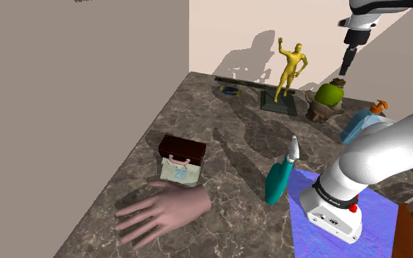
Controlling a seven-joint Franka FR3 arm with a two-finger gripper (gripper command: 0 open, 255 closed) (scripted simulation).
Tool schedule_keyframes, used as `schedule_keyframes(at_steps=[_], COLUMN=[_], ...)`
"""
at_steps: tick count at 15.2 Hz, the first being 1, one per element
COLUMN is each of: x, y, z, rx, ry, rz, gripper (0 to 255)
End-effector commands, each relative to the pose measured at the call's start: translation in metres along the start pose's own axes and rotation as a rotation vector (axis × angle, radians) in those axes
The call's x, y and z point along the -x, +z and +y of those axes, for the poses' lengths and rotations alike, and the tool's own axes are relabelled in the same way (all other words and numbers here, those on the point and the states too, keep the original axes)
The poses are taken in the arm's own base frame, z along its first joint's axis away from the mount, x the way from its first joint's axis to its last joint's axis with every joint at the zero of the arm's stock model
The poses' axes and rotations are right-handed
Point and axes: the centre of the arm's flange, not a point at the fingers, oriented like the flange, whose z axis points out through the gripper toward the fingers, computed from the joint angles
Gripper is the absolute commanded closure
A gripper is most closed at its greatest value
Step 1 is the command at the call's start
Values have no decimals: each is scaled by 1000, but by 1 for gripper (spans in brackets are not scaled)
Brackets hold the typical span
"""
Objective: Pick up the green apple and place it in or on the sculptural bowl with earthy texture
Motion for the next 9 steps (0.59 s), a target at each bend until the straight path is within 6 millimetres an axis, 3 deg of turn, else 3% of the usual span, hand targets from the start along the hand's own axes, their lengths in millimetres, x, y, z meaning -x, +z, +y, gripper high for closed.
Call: schedule_keyframes(at_steps=[1,3,7,9], x=[0,0,0,0], y=[0,0,-50,-50], z=[0,0,0,0], rx=[0,0,0,0], ry=[0,0,0,0], rz=[0,0,0,0], gripper=[0,0,0,0])
